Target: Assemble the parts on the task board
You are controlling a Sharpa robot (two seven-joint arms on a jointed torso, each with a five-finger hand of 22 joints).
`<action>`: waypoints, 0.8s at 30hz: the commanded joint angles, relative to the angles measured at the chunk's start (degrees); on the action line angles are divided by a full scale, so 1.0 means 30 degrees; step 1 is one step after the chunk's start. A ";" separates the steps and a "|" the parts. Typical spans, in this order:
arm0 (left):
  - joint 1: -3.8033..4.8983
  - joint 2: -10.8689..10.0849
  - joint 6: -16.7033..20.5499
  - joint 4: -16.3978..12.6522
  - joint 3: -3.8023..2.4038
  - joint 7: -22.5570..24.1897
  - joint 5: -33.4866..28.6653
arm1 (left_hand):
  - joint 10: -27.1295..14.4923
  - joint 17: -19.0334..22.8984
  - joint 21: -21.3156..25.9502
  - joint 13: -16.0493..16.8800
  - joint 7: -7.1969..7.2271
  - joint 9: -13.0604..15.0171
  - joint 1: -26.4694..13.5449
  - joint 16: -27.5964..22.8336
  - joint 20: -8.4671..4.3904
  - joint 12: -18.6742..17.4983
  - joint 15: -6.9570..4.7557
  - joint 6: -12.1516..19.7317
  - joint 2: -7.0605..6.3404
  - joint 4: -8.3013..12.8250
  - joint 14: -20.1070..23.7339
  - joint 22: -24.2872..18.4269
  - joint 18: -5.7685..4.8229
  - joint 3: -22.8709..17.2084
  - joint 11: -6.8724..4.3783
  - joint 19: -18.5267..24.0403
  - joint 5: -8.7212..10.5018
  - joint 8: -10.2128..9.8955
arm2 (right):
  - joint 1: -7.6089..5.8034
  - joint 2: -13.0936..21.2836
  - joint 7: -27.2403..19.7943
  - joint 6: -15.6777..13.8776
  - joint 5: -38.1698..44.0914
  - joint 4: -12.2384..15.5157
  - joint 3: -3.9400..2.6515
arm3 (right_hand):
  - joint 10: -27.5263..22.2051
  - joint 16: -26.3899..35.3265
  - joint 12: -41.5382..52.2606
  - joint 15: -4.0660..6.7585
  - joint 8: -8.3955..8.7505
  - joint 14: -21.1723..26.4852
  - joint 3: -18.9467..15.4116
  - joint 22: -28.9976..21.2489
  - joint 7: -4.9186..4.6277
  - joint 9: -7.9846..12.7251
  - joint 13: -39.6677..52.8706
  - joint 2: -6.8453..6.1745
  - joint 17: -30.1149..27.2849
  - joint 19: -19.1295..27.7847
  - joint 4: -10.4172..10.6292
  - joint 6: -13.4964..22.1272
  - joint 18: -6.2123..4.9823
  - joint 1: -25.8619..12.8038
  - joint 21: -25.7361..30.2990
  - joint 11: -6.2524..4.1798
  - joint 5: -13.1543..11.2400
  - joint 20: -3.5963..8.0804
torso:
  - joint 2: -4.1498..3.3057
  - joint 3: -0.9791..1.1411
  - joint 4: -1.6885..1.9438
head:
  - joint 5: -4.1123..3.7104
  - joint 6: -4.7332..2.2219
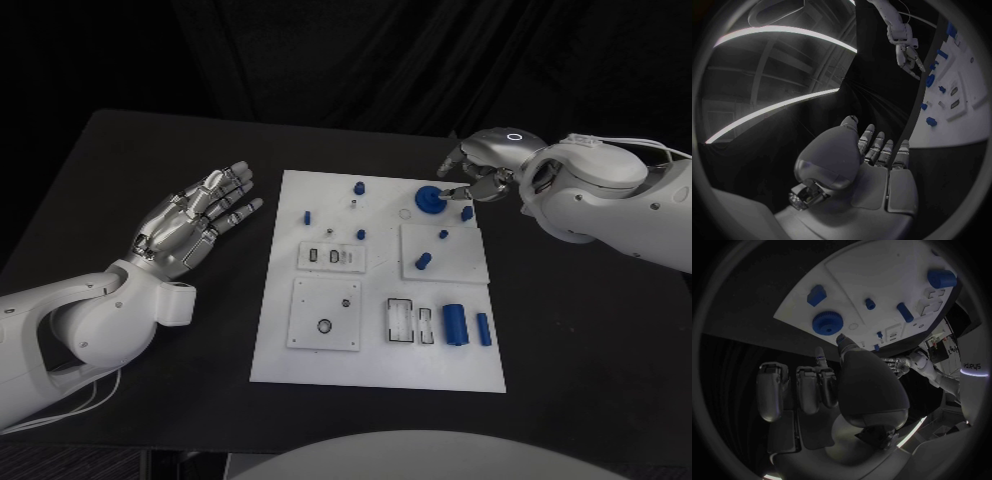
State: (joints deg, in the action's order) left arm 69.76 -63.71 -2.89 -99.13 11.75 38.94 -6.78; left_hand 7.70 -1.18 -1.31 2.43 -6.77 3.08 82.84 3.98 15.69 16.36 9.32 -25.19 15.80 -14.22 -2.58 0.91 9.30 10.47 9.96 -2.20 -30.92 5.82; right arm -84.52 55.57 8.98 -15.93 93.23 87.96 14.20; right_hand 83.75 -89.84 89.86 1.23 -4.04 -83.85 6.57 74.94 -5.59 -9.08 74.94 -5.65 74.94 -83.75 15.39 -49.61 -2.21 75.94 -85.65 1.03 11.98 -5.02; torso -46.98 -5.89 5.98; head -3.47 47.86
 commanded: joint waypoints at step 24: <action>0.0029 0.0117 -0.0313 0.0140 0.0021 0.0982 0.0057 | 0.0047 -0.0038 -0.0076 0.0035 -0.0086 0.0023 0.0177 0.0137 0.0148 0.0140 0.0172 -0.0096 0.0039 0.0004 -0.0027 0.0025 0.0326 -0.0136 0.0219 -0.0002 -0.0097 -0.0016 | 0.0542 -0.1096 0.0369 0.1340 0.0411 -0.1238 -0.0012 | 0.2085 -0.0054 0.0047 0.0062 -0.0042 -0.2050 0.0102 0.3677 -0.0015 -0.0015 0.5019 0.0047 0.5020 0.0062 -0.0540 -0.0055 0.0081 0.0715 0.0364 0.0063 0.0034 -0.0011 | 0.0001 -0.0002 -0.0009 | -0.0020 -0.0181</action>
State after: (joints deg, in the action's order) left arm 69.76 -63.48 -2.97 -98.61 11.83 38.94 -6.78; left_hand 7.89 -1.22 -1.31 2.48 -6.77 3.08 82.84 4.20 15.68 16.58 9.45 -25.19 15.80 -14.22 -2.71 0.89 9.30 10.47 10.14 -2.19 -30.92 5.82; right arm -83.05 52.33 9.36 -13.03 93.94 84.35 14.20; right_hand 83.74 -89.83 89.86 1.23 -4.04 -83.85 6.96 74.93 -5.48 -9.07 74.93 -5.41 74.93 -83.75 14.05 -49.50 -2.23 77.51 -84.87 1.03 11.95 -5.02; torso -46.96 -5.91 5.92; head -3.54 47.36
